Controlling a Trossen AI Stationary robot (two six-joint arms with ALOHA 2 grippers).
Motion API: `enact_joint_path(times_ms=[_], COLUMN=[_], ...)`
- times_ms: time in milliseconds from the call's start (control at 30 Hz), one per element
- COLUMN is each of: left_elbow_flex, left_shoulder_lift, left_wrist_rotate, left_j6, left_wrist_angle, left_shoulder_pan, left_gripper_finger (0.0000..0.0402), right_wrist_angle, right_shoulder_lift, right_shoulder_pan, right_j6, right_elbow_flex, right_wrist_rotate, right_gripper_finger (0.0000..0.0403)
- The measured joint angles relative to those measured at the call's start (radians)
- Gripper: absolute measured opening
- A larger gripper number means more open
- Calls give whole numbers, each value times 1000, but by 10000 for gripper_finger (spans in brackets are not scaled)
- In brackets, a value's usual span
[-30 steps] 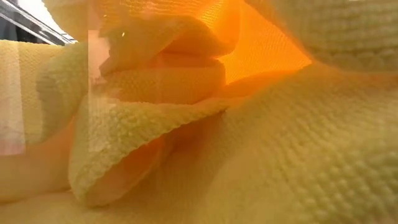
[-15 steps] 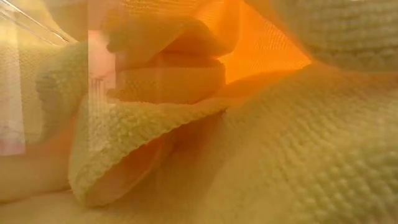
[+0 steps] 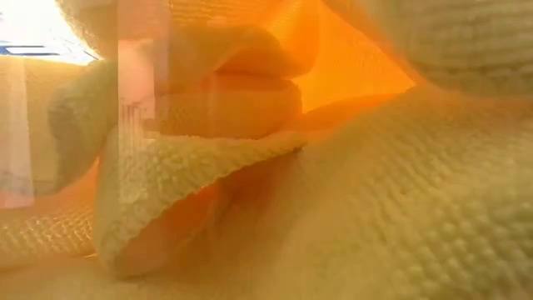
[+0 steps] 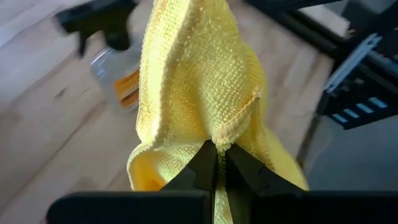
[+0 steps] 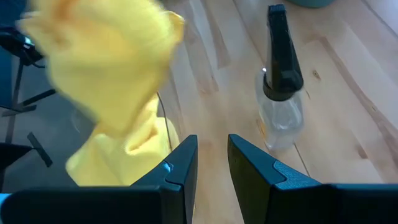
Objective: Sort microfiber towel by color & place in baskets
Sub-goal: Put the yellow towel into the transparent bin
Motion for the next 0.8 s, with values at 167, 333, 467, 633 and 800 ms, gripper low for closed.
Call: enact_joint_path(times_ms=[167,333,467,633,800], left_elbow_flex=[211,458,321,283,295], left_shoulder_lift=[137,307,276,269,300], left_wrist_rotate=[0,17,120,140,149], left_j6=[109,182,85,17,-3], left_wrist_angle=[6,-30,95,119,150], left_shoulder_pan=[6,8,14,8,4], left_gripper_finger=[2,2,2,2,2], right_wrist_angle=[-41,-77,-102,-138,-164], right_shoulder_lift=[0,0,0,0,0], right_shoulder_pan=[0,0,0,0,0], right_j6=[0,0,3,4,4], right_elbow_flex=[0,0,0,0,0], right_wrist_rotate=[5,7,7,7,6], right_gripper_finger=[82,82,82,82,82])
